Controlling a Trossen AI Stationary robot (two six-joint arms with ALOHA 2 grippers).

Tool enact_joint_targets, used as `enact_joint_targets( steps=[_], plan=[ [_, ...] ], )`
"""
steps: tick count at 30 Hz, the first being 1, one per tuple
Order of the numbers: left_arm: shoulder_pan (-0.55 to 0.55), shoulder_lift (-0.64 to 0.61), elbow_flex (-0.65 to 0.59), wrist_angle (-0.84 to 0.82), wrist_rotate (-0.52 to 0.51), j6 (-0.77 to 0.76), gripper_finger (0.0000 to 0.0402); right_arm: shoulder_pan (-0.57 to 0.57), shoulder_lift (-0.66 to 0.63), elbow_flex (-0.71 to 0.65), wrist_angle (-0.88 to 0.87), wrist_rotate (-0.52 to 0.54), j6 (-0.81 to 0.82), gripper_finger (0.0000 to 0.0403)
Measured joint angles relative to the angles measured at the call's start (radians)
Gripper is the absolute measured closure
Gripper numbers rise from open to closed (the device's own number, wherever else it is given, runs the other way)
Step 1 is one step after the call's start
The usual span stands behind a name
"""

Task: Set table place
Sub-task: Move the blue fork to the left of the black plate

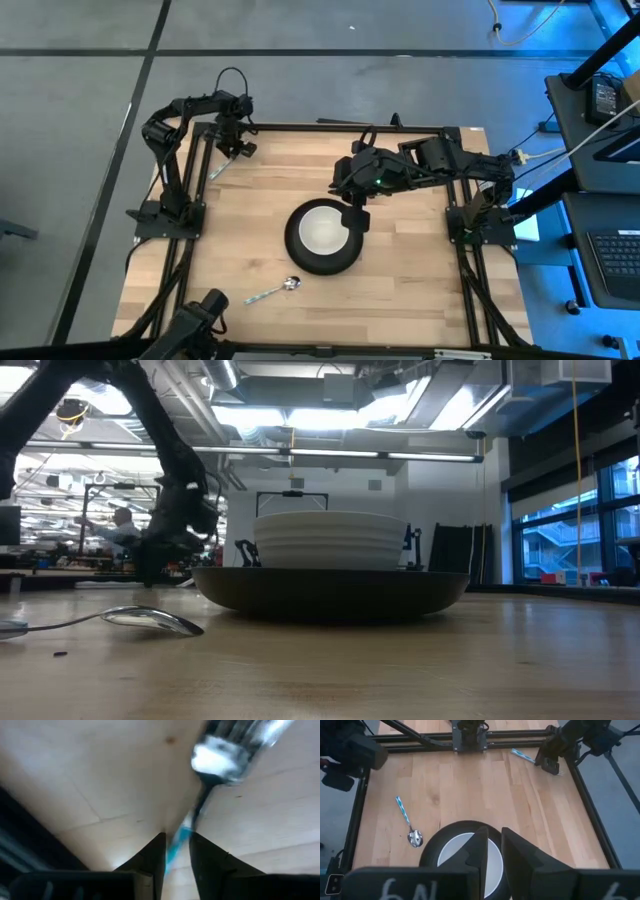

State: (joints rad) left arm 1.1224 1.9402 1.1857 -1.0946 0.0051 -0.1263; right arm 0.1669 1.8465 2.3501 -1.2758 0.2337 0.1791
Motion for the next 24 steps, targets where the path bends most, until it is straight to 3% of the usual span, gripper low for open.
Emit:
enact_joint_targets(
  steps=[11, 19, 24],
  plan=[
    [-0.053, 0.058, 0.044, -0.029, -0.031, 0.006, 0.0328, 0.001, 0.000, 0.000, 0.000, 0.000, 0.000, 0.0345],
    [-0.058, 0.059, 0.042, -0.026, -0.054, 0.050, 0.0385, 0.001, 0.000, 0.000, 0.000, 0.000, -0.002, 0.0345],
    [-0.058, 0.057, 0.042, -0.035, -0.063, 0.090, 0.0390, 0.001, 0.000, 0.000, 0.000, 0.000, -0.004, 0.0345]
  ],
)
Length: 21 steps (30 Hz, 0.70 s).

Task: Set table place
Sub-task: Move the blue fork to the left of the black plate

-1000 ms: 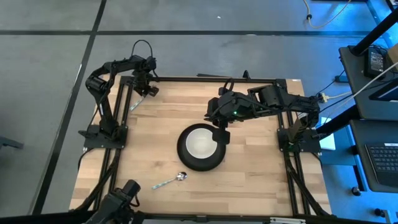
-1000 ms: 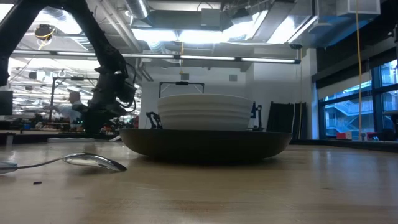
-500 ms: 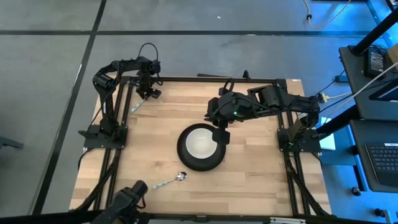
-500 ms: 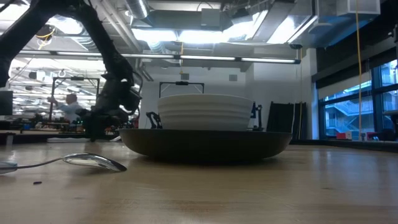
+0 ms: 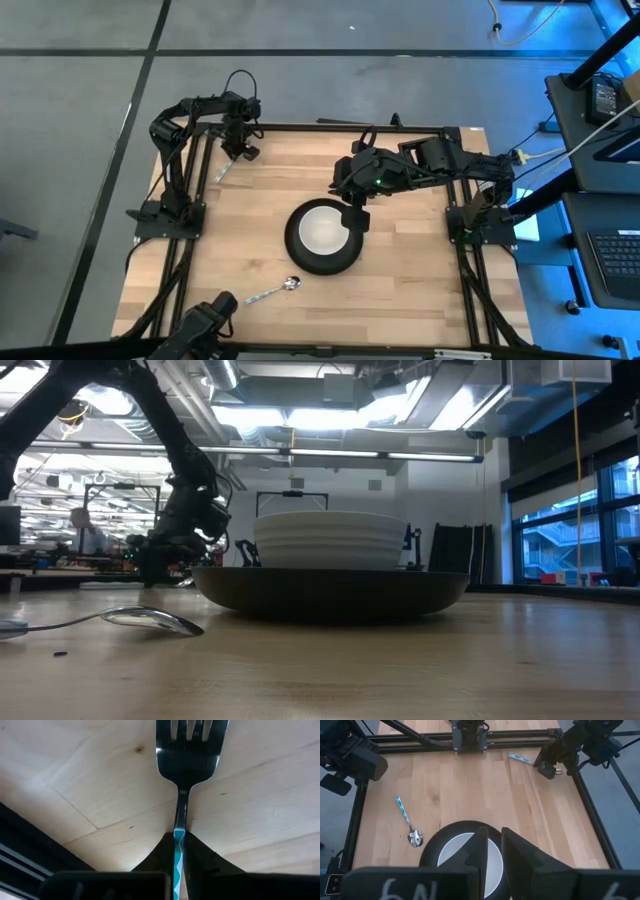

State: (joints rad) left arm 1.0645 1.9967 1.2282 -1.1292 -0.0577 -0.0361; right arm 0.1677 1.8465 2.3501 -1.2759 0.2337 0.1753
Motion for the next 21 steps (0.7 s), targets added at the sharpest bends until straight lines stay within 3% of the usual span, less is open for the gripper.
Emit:
enact_joint_targets(
  steps=[12, 21],
  plan=[
    [-0.014, -0.162, -0.005, -0.024, -0.010, 0.048, 0.0393, 0.000, 0.000, 0.000, 0.000, 0.000, 0.000, 0.0345],
    [-0.120, -0.384, -0.003, -0.052, 0.057, -0.016, 0.0393, 0.000, 0.000, 0.000, 0.000, 0.000, 0.000, 0.0345]
  ],
)
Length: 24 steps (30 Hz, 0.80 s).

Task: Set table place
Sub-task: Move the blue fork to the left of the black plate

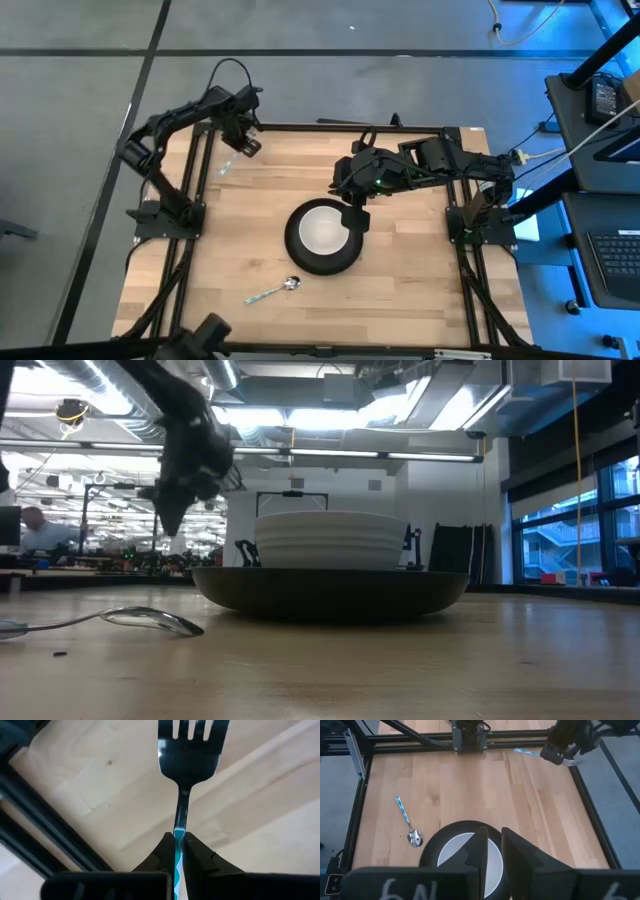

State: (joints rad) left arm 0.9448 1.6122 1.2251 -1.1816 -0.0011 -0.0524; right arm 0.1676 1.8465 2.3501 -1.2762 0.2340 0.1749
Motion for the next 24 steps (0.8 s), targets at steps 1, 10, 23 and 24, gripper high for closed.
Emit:
enact_joint_targets(
  steps=[1, 10, 23, 24],
  plan=[
    [-0.010, -0.022, 0.000, -0.006, 0.000, -0.028, 0.0393, 0.000, 0.000, 0.000, 0.000, 0.000, 0.000, 0.0345],
    [-0.153, -0.208, 0.000, -0.141, 0.002, -0.302, 0.0392, 0.000, 0.000, 0.000, 0.000, 0.000, 0.000, 0.0345],
    [-0.602, -0.324, 0.001, -0.246, -0.032, -0.978, 0.0393, 0.000, 0.000, 0.000, -0.015, 0.000, 0.009, 0.0345],
    [-0.649, -0.323, 0.001, -0.245, -0.031, -1.037, 0.0393, 0.000, 0.000, 0.000, -0.021, 0.000, 0.005, 0.0345]
  ],
)
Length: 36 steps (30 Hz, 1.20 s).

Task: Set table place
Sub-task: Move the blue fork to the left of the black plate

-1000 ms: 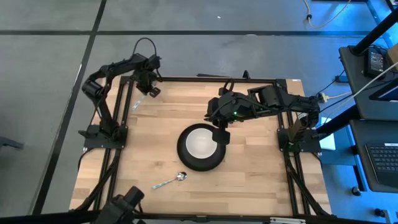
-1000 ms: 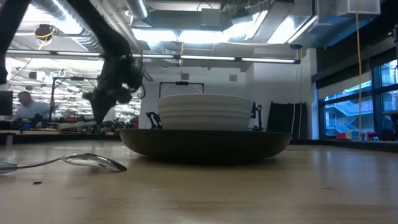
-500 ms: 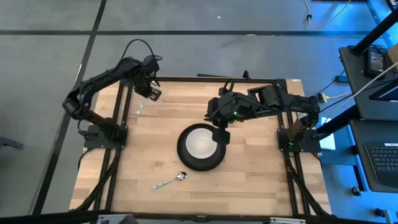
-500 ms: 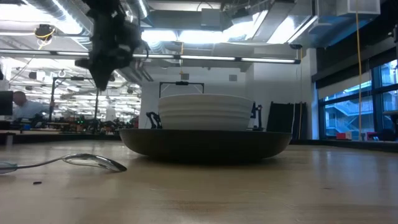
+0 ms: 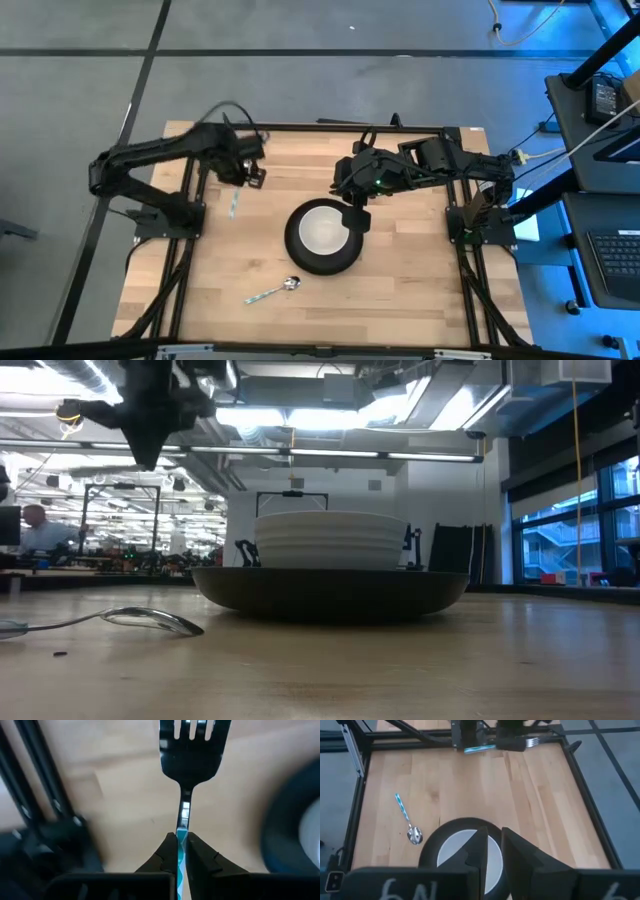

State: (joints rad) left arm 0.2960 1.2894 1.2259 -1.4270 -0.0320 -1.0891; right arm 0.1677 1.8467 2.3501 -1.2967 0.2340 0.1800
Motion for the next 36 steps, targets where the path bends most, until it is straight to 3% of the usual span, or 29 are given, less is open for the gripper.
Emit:
enact_joint_targets(
  steps=[10, 15, 19, 24, 31, 36],
  plan=[
    [-0.440, 0.080, 0.000, 0.049, -0.002, -0.537, 0.0393, 0.000, 0.000, 0.000, -0.065, 0.000, -0.002, 0.0345],
    [-0.540, 0.140, -0.036, 0.215, -0.003, -0.629, 0.0393, 0.000, 0.000, 0.000, -0.079, 0.000, -0.004, 0.0345],
    [-0.548, 0.196, -0.088, 0.367, -0.003, -0.608, 0.0393, 0.000, 0.000, 0.000, -0.080, 0.000, -0.005, 0.0345],
    [-0.501, 0.245, -0.127, 0.380, 0.010, -0.546, 0.0393, 0.000, 0.000, 0.000, -0.084, -0.001, -0.002, 0.0345],
    [-0.400, 0.244, -0.188, 0.529, 0.015, -0.426, 0.0390, 0.000, 0.000, 0.000, -0.084, -0.001, -0.001, 0.0345],
    [-0.354, 0.244, -0.245, 0.615, 0.062, -0.427, 0.0389, 0.000, 0.000, 0.000, -0.084, -0.002, -0.001, 0.0345]
  ],
)
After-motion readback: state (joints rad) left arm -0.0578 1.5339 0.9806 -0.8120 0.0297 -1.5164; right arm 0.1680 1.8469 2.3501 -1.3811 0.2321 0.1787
